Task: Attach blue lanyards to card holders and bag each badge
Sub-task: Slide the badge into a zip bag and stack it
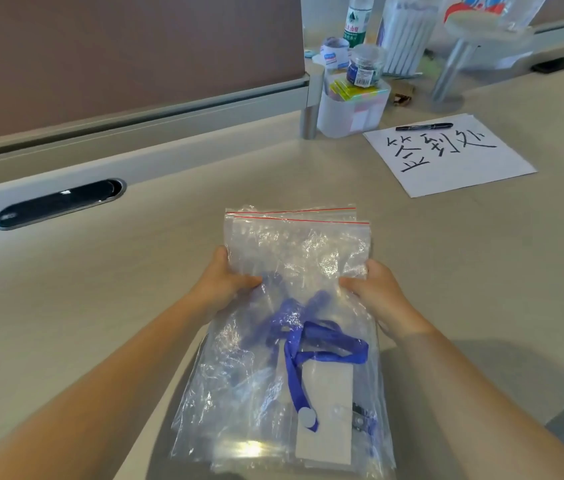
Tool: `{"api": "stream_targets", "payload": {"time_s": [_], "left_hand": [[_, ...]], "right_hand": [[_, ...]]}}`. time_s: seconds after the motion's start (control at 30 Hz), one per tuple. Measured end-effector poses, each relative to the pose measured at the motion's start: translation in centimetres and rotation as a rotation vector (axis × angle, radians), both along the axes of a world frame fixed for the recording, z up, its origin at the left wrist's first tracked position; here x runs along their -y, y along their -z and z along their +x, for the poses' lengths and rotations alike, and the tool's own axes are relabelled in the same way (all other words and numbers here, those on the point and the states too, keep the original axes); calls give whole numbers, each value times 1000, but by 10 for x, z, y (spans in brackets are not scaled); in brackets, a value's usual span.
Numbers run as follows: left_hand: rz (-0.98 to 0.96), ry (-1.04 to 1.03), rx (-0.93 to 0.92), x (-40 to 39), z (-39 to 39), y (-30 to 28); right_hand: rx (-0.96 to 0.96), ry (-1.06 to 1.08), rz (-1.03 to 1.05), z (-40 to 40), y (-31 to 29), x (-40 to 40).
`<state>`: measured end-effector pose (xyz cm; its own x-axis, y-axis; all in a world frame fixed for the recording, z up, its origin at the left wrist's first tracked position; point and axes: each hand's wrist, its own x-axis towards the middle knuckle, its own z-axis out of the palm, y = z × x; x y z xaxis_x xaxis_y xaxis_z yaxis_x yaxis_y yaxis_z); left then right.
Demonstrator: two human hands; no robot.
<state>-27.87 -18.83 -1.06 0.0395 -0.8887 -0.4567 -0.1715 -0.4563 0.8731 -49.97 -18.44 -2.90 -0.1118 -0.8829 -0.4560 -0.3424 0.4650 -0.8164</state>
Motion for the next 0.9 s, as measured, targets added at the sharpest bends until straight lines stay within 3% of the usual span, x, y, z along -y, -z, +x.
{"api": "stream_targets", "payload": {"time_s": [0.1, 0.23, 0.4, 0.67, 0.9], "left_hand": [[-23, -25, 56, -1, -1, -1], [34, -126, -196, 1, -5, -12], [203, -27, -189, 8, -6, -29], [-98, 58, -190, 18, -42, -58], [-209, 85, -245, 21, -104, -88]], "right_hand": [[51, 41, -43, -1, -1, -4], [110, 100, -99, -4, -18, -6], [181, 180, -158, -10, -46, -6], [228, 314, -251, -35, -77, -14], [228, 353, -377, -91, -102, -12]]}}
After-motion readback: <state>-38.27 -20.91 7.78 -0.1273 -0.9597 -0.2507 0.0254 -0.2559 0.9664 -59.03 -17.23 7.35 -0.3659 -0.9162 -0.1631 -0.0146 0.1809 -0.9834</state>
